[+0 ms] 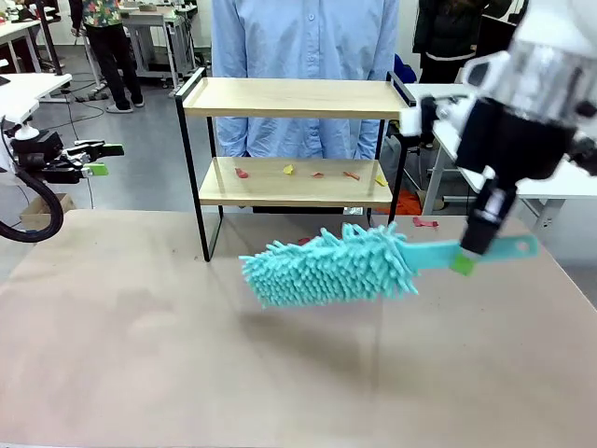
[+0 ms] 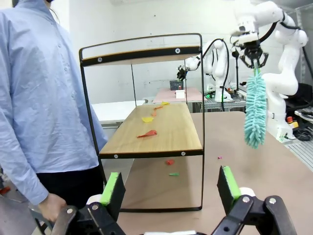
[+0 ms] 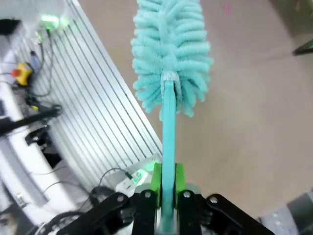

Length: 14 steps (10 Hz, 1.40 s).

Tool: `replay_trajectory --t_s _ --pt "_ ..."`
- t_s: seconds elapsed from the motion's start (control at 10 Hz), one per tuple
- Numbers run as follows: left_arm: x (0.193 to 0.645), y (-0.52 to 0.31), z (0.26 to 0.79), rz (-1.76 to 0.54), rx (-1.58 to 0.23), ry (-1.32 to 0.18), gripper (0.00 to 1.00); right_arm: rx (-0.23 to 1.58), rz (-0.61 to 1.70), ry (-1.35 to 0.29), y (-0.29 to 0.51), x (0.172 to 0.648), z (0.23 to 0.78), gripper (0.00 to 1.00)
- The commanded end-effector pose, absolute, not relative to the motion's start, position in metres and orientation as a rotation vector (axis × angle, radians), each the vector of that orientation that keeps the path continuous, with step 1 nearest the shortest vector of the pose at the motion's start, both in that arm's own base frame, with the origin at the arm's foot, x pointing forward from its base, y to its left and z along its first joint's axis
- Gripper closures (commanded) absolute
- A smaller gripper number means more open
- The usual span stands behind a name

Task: Clean the shelf.
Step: Clean the specific section of the Shelf indicated by the human with the Duster.

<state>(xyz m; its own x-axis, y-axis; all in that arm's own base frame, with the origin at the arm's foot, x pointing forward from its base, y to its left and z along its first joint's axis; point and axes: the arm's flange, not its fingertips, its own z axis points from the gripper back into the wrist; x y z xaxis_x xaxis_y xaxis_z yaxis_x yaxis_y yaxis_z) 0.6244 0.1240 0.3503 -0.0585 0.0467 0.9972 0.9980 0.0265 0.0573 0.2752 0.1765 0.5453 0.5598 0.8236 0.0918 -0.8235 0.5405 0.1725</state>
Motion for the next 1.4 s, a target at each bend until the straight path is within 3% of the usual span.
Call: replay_trajectory --t_s 0.0,1.3 --pt "0.623 0.124 0.353 -1.231 -1.188 -1.3 0.0 0.254 1.031 -0.041 0.152 0.269 0.523 0.87" --pt "0.623 0.124 0.353 -1.231 -1.188 -1.3 0.0 0.239 1.003 0.0 0.15 0.268 0.518 0.87"
